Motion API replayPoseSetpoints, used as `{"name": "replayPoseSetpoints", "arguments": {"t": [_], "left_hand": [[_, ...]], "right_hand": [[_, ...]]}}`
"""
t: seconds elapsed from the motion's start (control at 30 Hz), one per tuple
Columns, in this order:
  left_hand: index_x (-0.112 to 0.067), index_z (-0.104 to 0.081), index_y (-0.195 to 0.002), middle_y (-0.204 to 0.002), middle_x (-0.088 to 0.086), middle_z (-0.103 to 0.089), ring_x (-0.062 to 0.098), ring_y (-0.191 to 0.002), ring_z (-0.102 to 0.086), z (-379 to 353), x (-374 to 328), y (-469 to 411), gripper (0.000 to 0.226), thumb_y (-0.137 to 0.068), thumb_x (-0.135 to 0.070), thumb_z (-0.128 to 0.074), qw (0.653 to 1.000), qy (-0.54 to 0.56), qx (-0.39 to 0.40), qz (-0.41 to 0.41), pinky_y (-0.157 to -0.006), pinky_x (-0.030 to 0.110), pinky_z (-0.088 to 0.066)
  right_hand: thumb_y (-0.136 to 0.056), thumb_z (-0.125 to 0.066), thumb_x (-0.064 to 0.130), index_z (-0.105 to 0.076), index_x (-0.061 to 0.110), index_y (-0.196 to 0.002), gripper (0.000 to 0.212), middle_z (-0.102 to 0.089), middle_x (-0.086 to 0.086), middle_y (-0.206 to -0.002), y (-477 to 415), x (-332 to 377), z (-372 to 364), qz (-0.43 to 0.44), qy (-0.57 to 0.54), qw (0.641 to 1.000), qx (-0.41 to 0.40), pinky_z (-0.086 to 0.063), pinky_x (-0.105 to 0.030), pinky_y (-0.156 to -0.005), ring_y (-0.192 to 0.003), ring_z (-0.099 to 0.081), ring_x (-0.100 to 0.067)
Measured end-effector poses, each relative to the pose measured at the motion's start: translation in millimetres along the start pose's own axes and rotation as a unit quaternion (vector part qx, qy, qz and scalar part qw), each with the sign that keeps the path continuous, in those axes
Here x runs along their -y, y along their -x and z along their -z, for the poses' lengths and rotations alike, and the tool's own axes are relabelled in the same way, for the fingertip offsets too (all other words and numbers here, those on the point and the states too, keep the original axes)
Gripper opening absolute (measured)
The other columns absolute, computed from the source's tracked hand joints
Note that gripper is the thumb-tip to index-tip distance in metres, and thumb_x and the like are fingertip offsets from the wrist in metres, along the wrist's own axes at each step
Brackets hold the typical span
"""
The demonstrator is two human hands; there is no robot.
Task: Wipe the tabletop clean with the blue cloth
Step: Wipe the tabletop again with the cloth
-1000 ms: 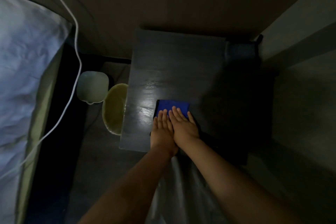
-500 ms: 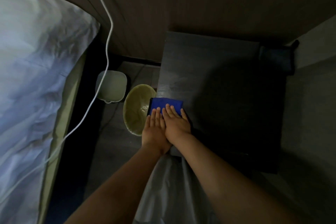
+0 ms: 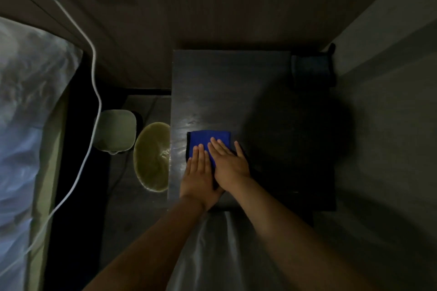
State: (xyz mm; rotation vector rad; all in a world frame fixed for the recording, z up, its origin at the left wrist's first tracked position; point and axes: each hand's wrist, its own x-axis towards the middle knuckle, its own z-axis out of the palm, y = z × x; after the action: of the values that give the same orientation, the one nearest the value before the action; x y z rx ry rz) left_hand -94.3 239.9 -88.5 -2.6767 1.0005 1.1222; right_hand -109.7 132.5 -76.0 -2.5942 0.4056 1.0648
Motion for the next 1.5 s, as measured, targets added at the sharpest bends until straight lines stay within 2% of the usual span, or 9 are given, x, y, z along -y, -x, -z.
{"name": "replayPoseSetpoints", "arguments": {"t": [0.13, 0.33, 0.7, 0.87, 1.07, 1.27, 1.4, 1.5], "left_hand": [[-0.005, 0.019, -0.147, -0.155, 0.015, 0.026, 0.025, -0.144, 0.025, 11.8, -48.8, -23.8, 0.101, -0.088, -0.069, -0.032, 0.999, 0.001, 0.01, -0.03, -0.119, 0.037, 0.008], [-0.004, 0.013, -0.149, -0.157, 0.015, 0.021, 0.024, -0.145, 0.02, 17.2, -123.9, -60.2, 0.096, -0.091, -0.061, -0.037, 0.995, -0.001, 0.012, -0.095, -0.118, 0.035, 0.006], [-0.003, 0.011, -0.15, -0.157, 0.015, 0.021, 0.025, -0.146, 0.021, 9.4, -236.2, -75.3, 0.097, -0.09, -0.061, -0.037, 0.99, -0.003, 0.049, -0.132, -0.12, 0.036, 0.004], [-0.003, 0.013, -0.15, -0.157, 0.015, 0.021, 0.025, -0.145, 0.022, 1.3, -247.3, -74.3, 0.101, -0.087, -0.065, -0.038, 0.99, -0.011, 0.05, -0.131, -0.121, 0.037, 0.004], [-0.004, 0.018, -0.148, -0.156, 0.015, 0.025, 0.026, -0.144, 0.026, -20.8, -255.2, -48.0, 0.103, -0.087, -0.067, -0.037, 0.988, -0.015, 0.061, -0.143, -0.12, 0.037, 0.006], [-0.004, 0.023, -0.145, -0.151, 0.014, 0.033, 0.028, -0.141, 0.03, -56.7, -263.5, -6.1, 0.108, -0.084, -0.074, -0.033, 0.986, -0.014, 0.092, -0.14, -0.118, 0.039, 0.007], [-0.005, 0.024, -0.144, -0.152, 0.015, 0.032, 0.027, -0.141, 0.029, -75.9, -263.0, 15.2, 0.105, -0.087, -0.071, -0.034, 0.985, -0.004, 0.116, -0.127, -0.118, 0.039, 0.008], [-0.005, 0.021, -0.146, -0.153, 0.014, 0.03, 0.026, -0.142, 0.027, -82.8, -255.9, 24.2, 0.099, -0.089, -0.068, -0.031, 0.986, -0.004, 0.111, -0.126, -0.119, 0.038, 0.008]], "right_hand": [[-0.099, -0.03, 0.018, -0.001, 0.024, -0.155, 0.063, 0.009, 0.008, -0.162, 6.6, -59.2, 6.0, -0.008, -0.028, 0.999, -0.026, 0.008, -0.042, -0.119, -0.148, 0.005, -0.005], [-0.093, -0.043, 0.008, 0.0, 0.024, -0.155, 0.077, 0.008, 0.007, -0.162, 19.6, -149.2, 9.6, -0.06, -0.036, 0.997, -0.046, 0.005, -0.044, -0.121, -0.149, 0.004, -0.007], [-0.095, -0.039, 0.014, 0.007, 0.024, -0.154, 0.075, 0.015, 0.006, -0.161, 53.0, -251.0, -4.3, -0.126, 0.007, 0.992, -0.023, 0.006, -0.042, -0.121, -0.148, 0.01, -0.008], [-0.094, -0.042, 0.012, 0.005, 0.023, -0.155, 0.077, 0.013, 0.005, -0.162, 57.9, -261.3, -10.6, -0.112, -0.008, 0.993, -0.033, 0.008, -0.042, -0.119, -0.148, 0.01, -0.009], [-0.098, -0.034, 0.014, 0.0, 0.021, -0.155, 0.066, 0.009, 0.004, -0.162, 82.3, -257.8, -30.0, -0.095, -0.031, 0.994, -0.041, 0.007, -0.04, -0.119, -0.149, 0.008, -0.01], [-0.096, -0.036, 0.01, 0.003, 0.023, -0.154, 0.071, 0.013, 0.005, -0.161, 124.1, -248.9, -67.0, -0.089, -0.036, 0.995, -0.023, 0.009, -0.039, -0.12, -0.148, 0.012, -0.01], [-0.097, -0.035, 0.016, 0.004, 0.021, -0.154, 0.069, 0.014, 0.002, -0.161, 142.9, -239.1, -84.5, -0.08, -0.01, 0.997, -0.002, 0.008, -0.04, -0.121, -0.148, 0.012, -0.012], [-0.097, -0.035, 0.015, 0.005, 0.02, -0.154, 0.07, 0.013, 0.002, -0.162, 148.9, -230.9, -94.4, -0.077, -0.035, 0.996, -0.002, 0.009, -0.039, -0.119, -0.148, 0.012, -0.012]]}}
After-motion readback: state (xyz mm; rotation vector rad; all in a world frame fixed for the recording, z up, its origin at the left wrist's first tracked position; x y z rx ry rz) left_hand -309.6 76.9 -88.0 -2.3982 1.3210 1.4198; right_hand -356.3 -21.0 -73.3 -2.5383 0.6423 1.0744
